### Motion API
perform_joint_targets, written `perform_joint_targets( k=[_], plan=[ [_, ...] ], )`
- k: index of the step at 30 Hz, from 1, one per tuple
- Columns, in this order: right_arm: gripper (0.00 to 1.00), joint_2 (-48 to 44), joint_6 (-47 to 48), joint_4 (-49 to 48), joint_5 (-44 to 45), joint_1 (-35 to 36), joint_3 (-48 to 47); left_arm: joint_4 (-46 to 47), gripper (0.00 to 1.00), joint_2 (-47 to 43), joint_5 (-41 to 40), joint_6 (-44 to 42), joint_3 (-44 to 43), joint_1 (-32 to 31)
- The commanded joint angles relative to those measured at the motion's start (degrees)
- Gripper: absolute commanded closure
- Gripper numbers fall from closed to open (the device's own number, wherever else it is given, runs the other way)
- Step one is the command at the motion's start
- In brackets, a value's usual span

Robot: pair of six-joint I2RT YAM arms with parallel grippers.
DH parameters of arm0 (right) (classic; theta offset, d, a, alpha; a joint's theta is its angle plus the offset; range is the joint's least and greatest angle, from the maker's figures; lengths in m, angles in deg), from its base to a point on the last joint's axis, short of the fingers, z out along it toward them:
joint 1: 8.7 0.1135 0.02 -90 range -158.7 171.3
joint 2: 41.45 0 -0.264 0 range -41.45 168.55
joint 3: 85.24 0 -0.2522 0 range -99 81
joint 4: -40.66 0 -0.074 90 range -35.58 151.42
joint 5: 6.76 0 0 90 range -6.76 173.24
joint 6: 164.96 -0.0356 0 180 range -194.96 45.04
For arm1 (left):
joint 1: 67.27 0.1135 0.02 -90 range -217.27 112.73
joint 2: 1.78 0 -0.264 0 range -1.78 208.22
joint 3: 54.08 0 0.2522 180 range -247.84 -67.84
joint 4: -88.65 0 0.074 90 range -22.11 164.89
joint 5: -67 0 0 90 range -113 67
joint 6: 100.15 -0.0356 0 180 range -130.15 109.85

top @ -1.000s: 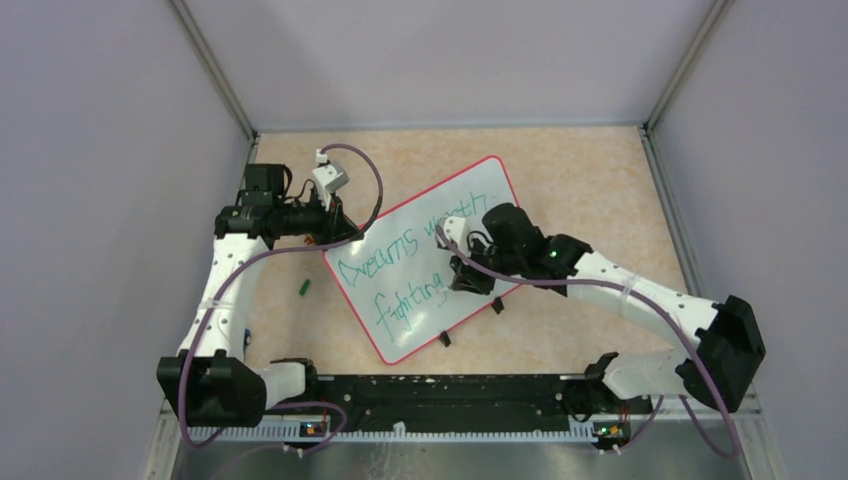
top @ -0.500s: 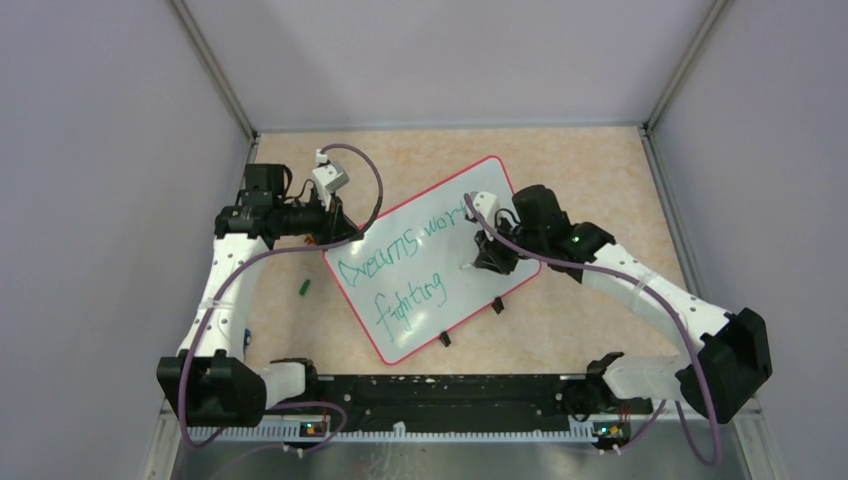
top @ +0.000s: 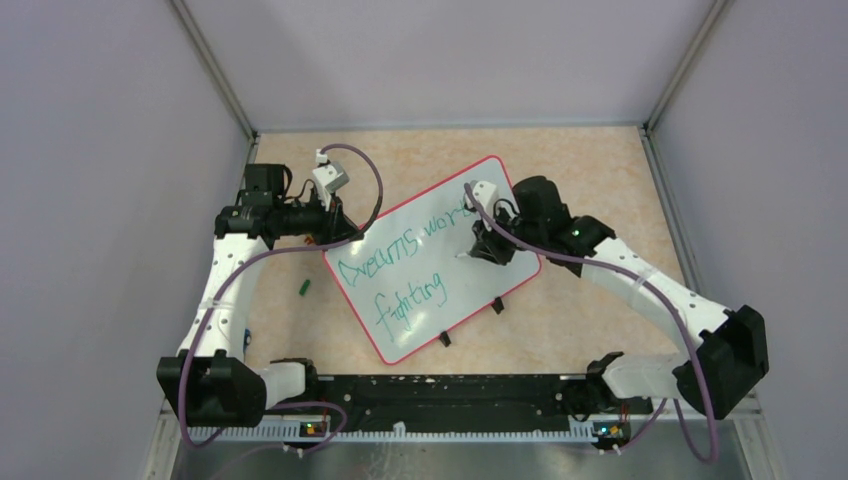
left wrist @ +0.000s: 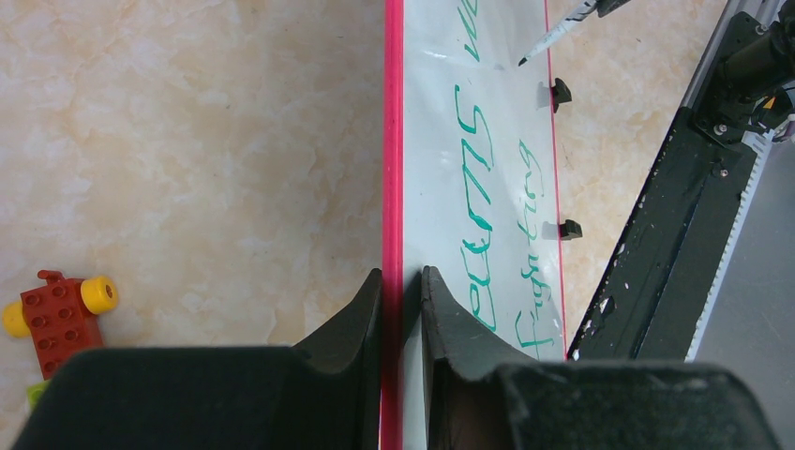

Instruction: Write a sentence on the whiteboard

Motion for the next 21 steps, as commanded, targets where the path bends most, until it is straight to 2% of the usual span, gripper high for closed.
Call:
perform_joint_targets(
  k=[1,11,21],
  plan=[
    [1.0,2.14,-0.33,-3.3,-0.63,-0.54,-3.64,-0.13,1.0,-0.1,0.38,-1.54,0.44,-1.14],
    [1.0,3.96,-0.46,-3.64,-2.15,-0.09,-4.73,-0.12,1.0,0.17,0.43,-1.63,0.34,-1.17],
    [1.0,3.61,1.46,-2.39,-1.81,1.83,-1.83,-0.12,1.0,0.18,0.29,-1.63,0.29,-1.19]
  ],
)
